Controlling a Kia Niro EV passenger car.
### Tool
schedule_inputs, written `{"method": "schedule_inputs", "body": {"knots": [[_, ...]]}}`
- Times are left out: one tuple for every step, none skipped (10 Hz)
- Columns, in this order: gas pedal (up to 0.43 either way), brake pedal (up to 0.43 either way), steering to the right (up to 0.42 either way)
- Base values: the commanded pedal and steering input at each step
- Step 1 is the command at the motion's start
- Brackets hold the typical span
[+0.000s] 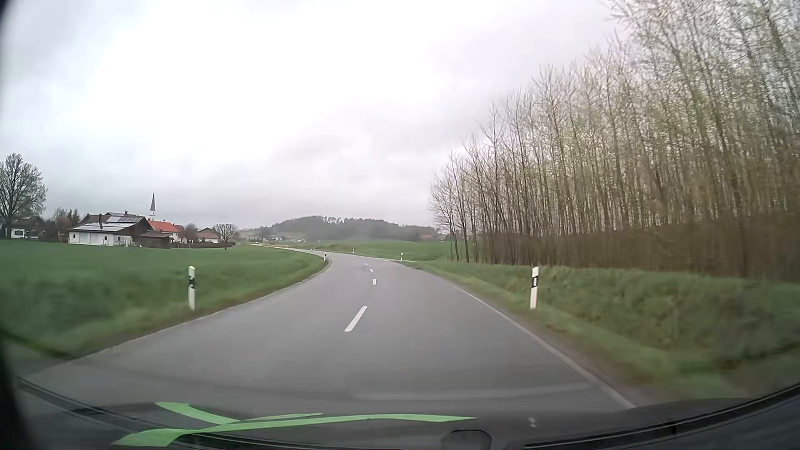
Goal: Follow the waypoints while adhering to traffic rules and regulations
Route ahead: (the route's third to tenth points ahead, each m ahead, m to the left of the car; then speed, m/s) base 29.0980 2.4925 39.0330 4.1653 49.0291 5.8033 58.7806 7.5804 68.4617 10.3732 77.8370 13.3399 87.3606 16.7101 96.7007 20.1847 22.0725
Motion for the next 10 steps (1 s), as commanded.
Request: {"method": "schedule_inputs", "body": {"knots": [[0.118,0.0,-0.026],[0.118,0.0,-0.026],[0.13,0.0,-0.026],[0.13,0.0,-0.026],[0.13,0.0,-0.026],[0.13,0.0,-0.024],[0.13,0.0,-0.023],[0.13,0.0,-0.02],[0.13,0.0,-0.019],[0.13,0.0,-0.019]]}}
